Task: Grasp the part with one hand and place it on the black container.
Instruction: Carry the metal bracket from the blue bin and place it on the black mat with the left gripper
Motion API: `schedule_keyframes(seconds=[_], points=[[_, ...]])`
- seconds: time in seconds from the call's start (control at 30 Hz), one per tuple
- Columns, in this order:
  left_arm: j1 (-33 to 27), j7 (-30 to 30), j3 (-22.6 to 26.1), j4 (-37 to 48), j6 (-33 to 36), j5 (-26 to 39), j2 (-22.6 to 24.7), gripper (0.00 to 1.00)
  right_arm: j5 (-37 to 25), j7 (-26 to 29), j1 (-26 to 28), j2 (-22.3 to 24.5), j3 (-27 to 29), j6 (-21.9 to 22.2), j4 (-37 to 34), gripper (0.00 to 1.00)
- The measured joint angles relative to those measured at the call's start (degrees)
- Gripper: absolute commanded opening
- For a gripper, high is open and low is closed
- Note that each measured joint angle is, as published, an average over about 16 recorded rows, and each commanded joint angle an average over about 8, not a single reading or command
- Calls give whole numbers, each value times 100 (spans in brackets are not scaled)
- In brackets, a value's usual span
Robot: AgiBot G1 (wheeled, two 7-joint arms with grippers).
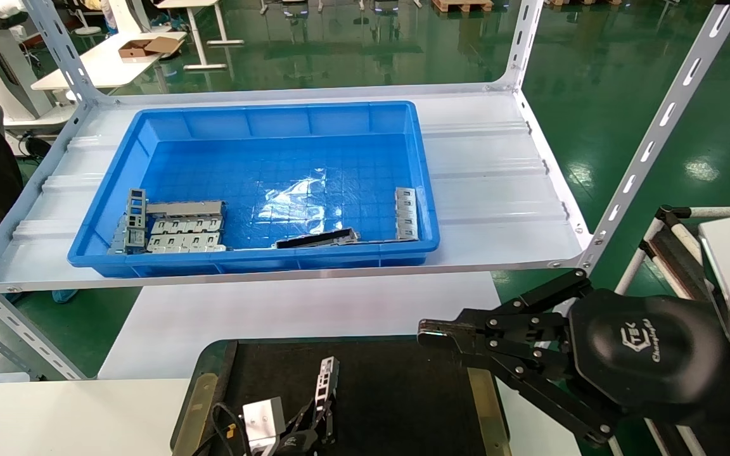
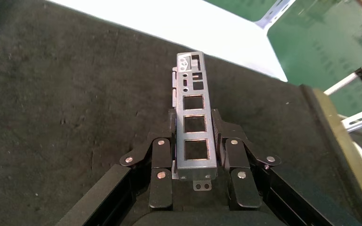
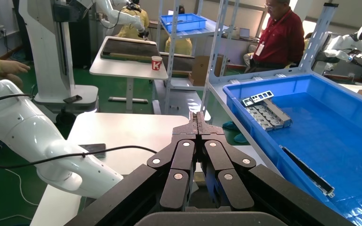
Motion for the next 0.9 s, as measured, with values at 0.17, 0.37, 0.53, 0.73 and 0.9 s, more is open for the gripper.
schedule_keyframes(seconds=[0.17,0.37,0.53,0.73,0.9], points=[[-156,326,227,44,-270,-468,72,0,0,0,0,0,0,0,0,0],[-319,581,416,80,-455,-835,140,0,0,0,0,0,-1,0,0,0],[-403,646,498,145,-483,-938,195,0,1,0,0,0,-1,0,0,0],[-454,586,534,279,-415,-890,250,0,1,-1,0,0,-1,0,0,0],[-470,474,542,397,-327,-778,276,0,1,-1,0,1,-2,1,0,0]])
